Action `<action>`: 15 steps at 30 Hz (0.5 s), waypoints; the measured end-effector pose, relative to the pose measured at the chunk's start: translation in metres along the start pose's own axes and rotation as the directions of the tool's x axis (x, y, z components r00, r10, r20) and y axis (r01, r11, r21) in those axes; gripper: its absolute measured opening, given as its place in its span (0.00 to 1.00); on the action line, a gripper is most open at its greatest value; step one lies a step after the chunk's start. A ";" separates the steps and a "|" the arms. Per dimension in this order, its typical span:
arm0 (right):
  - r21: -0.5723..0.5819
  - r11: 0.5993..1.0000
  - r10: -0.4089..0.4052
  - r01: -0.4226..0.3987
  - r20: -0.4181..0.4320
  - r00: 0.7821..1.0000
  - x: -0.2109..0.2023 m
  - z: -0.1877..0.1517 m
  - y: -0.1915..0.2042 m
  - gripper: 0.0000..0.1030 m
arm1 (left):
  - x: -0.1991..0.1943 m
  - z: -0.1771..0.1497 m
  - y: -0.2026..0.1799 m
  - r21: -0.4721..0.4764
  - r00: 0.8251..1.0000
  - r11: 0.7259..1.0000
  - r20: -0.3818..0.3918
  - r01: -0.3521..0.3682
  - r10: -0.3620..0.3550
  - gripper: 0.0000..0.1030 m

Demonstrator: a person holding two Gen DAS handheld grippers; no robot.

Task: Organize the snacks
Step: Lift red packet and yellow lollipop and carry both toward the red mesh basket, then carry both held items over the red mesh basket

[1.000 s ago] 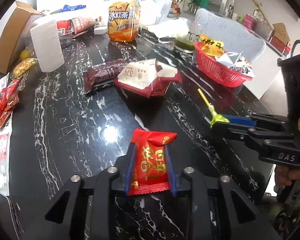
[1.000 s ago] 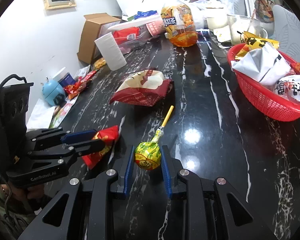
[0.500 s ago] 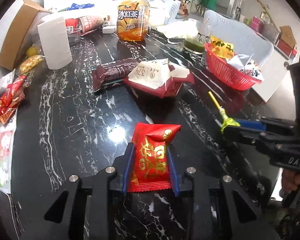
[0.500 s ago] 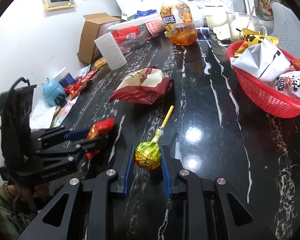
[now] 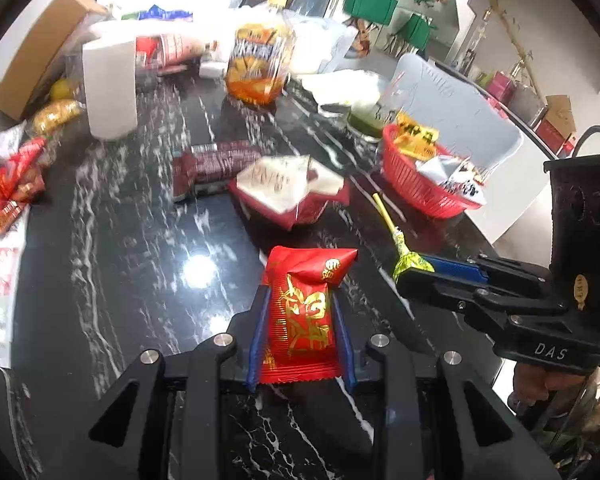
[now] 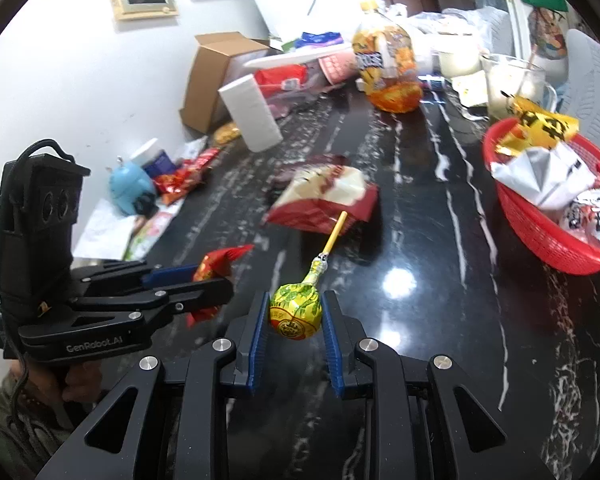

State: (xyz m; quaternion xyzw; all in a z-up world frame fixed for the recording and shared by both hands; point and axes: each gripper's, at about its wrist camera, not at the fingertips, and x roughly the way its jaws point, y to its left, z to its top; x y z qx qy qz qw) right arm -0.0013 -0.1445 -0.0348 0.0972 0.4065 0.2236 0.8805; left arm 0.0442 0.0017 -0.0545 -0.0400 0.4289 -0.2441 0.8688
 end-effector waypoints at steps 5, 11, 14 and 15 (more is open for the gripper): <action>-0.023 0.999 0.025 -0.024 0.038 0.999 -0.014 0.009 0.008 0.25 | -0.017 0.013 -0.009 0.035 0.998 0.999 0.065 -0.003 0.001 0.28; -0.032 0.999 0.010 -0.007 0.081 0.997 -0.033 0.019 0.007 0.25 | -0.029 0.033 -0.023 0.088 0.991 0.996 0.132 0.015 -0.027 0.28; -0.038 0.999 -0.012 0.017 0.107 0.994 -0.045 0.025 0.006 0.25 | -0.032 0.042 -0.033 0.126 0.987 0.992 0.151 0.034 -0.053 0.28; -0.037 0.999 -0.029 0.033 0.118 0.993 -0.051 0.027 0.004 0.25 | -0.032 0.047 -0.039 0.141 0.985 0.989 0.157 0.046 -0.068 0.28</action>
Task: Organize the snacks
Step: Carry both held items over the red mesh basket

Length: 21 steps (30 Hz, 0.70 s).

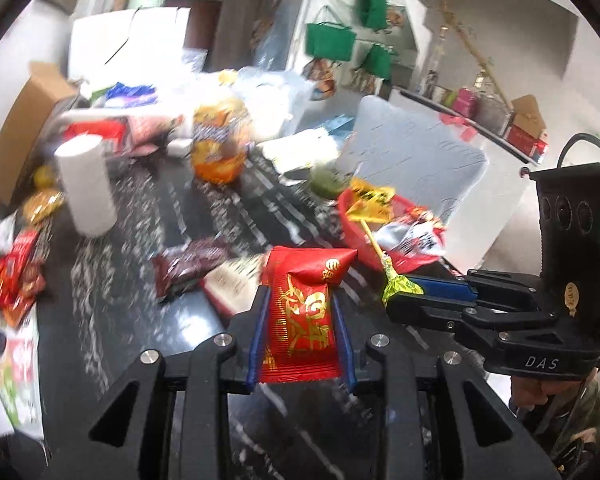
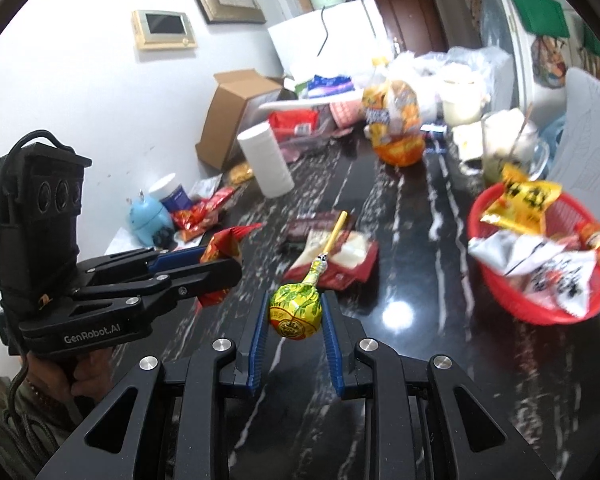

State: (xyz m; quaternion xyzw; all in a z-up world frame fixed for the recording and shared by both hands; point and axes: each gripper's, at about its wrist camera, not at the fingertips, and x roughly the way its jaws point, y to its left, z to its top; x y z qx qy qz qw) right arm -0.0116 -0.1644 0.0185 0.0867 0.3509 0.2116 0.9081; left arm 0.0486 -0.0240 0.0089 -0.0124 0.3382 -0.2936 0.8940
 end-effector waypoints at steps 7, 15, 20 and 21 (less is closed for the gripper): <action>0.001 0.997 -0.080 0.080 0.064 0.995 -0.033 0.011 -0.016 0.25 | 0.013 0.027 -0.029 0.083 0.998 0.995 0.027 0.060 -0.063 0.28; 0.029 0.986 -0.167 0.165 0.099 0.981 -0.061 0.017 -0.053 0.25 | 0.042 0.053 -0.067 0.152 0.992 0.981 0.015 0.124 -0.128 0.28; 0.043 0.976 -0.215 0.212 0.118 0.969 -0.073 0.024 -0.081 0.25 | 0.066 0.068 -0.090 0.192 0.991 0.972 -0.002 0.135 -0.137 0.28; 0.046 0.974 -0.227 0.223 0.123 0.966 -0.075 0.025 -0.088 0.25 | 0.071 0.072 -0.095 0.200 0.990 0.970 -0.006 0.138 -0.140 0.28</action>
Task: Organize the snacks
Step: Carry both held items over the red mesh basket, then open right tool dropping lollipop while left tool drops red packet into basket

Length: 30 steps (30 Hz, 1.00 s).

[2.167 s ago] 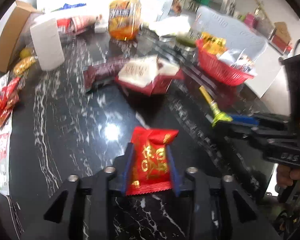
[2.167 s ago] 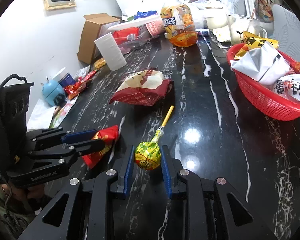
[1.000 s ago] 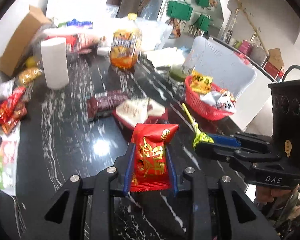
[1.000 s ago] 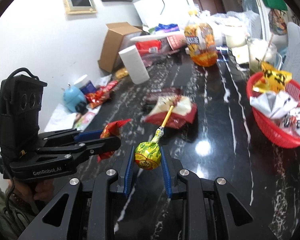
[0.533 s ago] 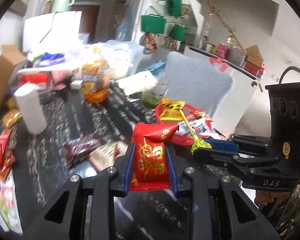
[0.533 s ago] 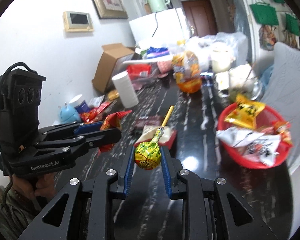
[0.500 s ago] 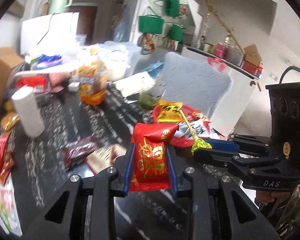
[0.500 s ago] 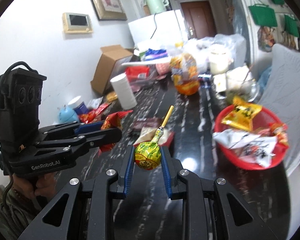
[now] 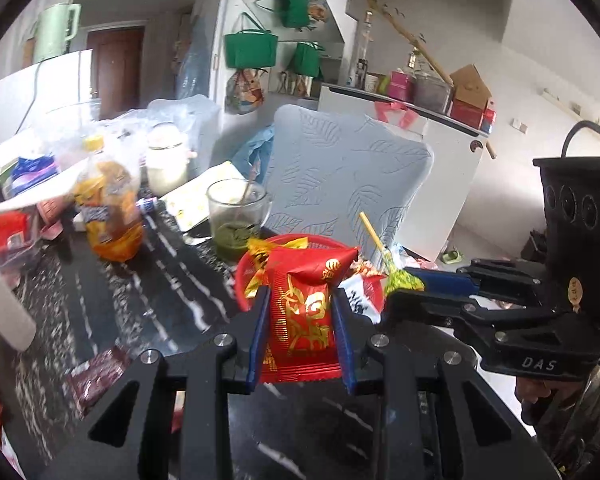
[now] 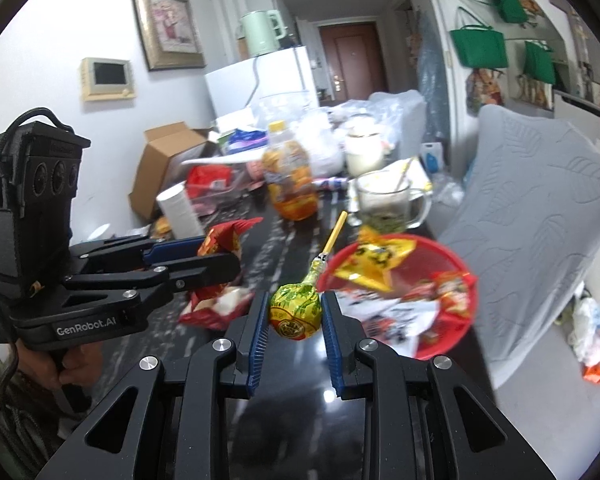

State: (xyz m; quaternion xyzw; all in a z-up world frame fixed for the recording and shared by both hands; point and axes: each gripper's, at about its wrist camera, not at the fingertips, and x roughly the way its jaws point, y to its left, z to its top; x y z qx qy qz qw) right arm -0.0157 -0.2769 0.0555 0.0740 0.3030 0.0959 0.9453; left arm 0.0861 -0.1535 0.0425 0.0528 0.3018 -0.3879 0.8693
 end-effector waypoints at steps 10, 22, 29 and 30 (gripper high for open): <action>-0.017 0.996 -0.086 0.086 -0.001 0.996 0.024 0.015 -0.047 0.25 | 0.053 0.028 -0.013 0.023 0.999 1.000 -0.037 0.018 -0.017 0.28; 0.000 0.998 -0.067 0.067 -0.054 0.996 0.066 0.023 -0.083 0.26 | 0.100 0.048 -0.004 0.004 0.997 1.000 -0.077 -0.003 0.004 0.28; 0.022 0.996 -0.083 0.084 -0.057 0.995 0.065 0.023 -0.095 0.43 | 0.120 0.053 -0.009 0.025 0.995 1.000 -0.097 -0.008 0.010 0.28; 0.024 0.996 -0.090 0.091 -0.057 0.994 0.065 0.023 -0.097 0.43 | 0.122 0.054 -0.010 0.027 0.995 1.000 -0.098 -0.007 0.009 0.28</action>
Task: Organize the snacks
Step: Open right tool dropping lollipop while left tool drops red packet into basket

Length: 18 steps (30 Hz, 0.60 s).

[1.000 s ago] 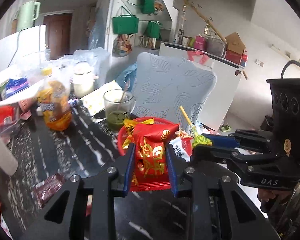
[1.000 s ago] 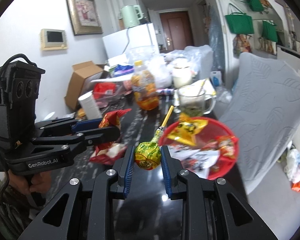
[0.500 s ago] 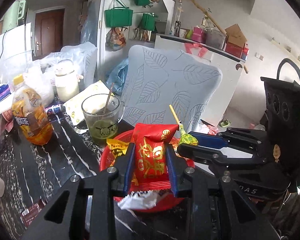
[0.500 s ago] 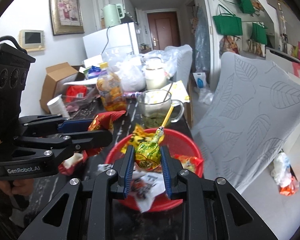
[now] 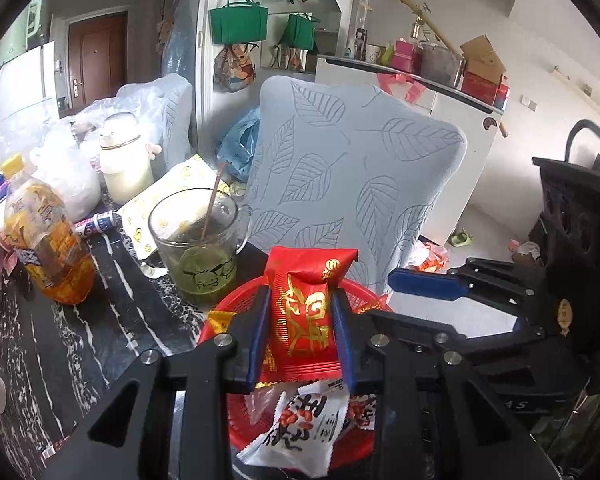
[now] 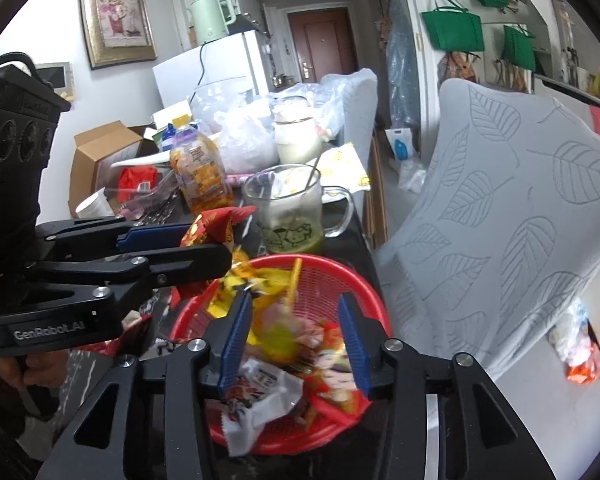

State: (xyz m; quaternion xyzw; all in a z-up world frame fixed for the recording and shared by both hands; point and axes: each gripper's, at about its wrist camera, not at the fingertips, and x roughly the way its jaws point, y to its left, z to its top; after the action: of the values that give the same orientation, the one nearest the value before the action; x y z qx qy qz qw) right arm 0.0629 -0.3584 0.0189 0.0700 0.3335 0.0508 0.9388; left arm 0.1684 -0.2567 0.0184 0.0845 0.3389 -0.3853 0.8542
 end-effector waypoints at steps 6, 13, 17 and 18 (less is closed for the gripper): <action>0.043 0.999 -0.013 0.013 0.008 1.000 -0.009 -0.002 -0.015 0.43 | 0.013 0.004 -0.007 0.023 1.000 1.000 -0.012 0.002 -0.002 0.28; 0.064 0.998 -0.028 0.027 0.018 0.999 -0.018 -0.003 -0.025 0.43 | 0.029 0.007 -0.016 0.046 0.998 0.998 -0.056 -0.033 0.036 0.29; 0.072 0.997 -0.031 0.031 0.004 1.000 -0.017 -0.006 -0.027 0.43 | 0.039 0.003 -0.016 0.041 0.994 0.998 -0.100 -0.048 0.052 0.31; 0.074 0.997 -0.033 0.033 -0.001 0.999 -0.017 -0.007 -0.027 0.43 | 0.040 0.003 -0.015 0.034 0.993 0.998 -0.107 -0.044 0.048 0.39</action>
State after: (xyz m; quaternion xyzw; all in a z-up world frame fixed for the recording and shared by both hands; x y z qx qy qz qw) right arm 0.0464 -0.3865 0.0198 0.0993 0.3360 0.0230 0.9363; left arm 0.1781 -0.2921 -0.0035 0.1265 0.3765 -0.3657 0.8417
